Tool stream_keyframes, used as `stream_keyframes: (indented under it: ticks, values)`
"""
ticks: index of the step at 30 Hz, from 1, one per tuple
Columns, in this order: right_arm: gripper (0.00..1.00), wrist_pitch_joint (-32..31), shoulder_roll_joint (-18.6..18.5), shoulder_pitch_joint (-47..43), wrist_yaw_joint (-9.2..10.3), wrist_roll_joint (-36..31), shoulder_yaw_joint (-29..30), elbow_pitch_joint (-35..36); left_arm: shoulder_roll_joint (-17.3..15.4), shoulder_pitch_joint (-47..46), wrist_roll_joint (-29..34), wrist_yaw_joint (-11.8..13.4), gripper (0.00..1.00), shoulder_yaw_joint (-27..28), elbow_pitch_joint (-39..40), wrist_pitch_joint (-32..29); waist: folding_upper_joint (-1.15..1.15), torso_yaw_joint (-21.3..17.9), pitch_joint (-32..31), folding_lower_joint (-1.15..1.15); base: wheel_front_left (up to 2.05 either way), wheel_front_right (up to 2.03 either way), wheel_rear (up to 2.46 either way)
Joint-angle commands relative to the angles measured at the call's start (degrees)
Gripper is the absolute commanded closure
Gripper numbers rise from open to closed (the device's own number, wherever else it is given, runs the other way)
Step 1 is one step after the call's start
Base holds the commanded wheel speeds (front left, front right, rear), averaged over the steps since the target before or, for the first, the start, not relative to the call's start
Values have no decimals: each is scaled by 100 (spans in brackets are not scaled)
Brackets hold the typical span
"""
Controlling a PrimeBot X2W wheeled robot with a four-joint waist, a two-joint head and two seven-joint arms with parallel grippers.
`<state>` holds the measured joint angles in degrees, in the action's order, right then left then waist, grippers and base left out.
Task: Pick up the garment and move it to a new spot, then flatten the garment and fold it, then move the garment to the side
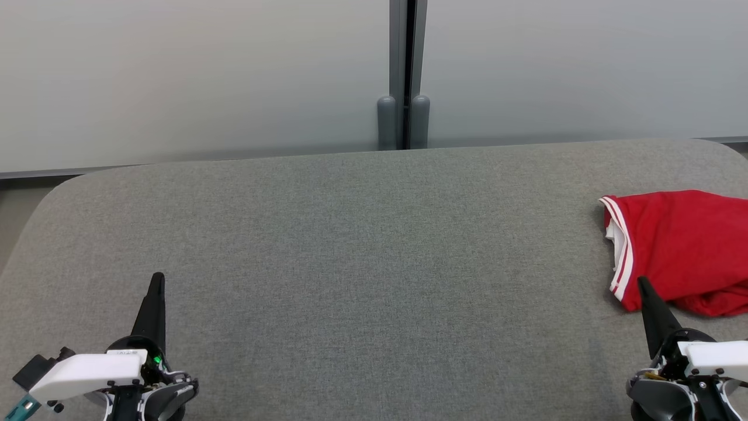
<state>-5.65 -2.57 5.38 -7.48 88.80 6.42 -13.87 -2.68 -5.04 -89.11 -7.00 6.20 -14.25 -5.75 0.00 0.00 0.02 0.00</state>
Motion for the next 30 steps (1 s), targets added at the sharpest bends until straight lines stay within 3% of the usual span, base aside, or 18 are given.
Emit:
stream_keyframes:
  ticks: [1, 8, 30]
  values:
    - [100, -47, -52, 83, -2, 120, 15, -9, -33, -126, -119, -49, 100, 28, 28, -31, 0, 0, 3, 0, 0, 0, 0]
    - [100, -112, -57, 120, -2, 402, 18, -26, -36, -176, -360, -77, 100, 49, 30, -98, 0, 0, 16, 0, 0, 0, 0]
    - [100, -110, -56, 112, -2, 367, 17, -24, -36, -159, -336, -64, 100, 47, 29, -97, 0, 0, 16, 0, 0, 0, 0]
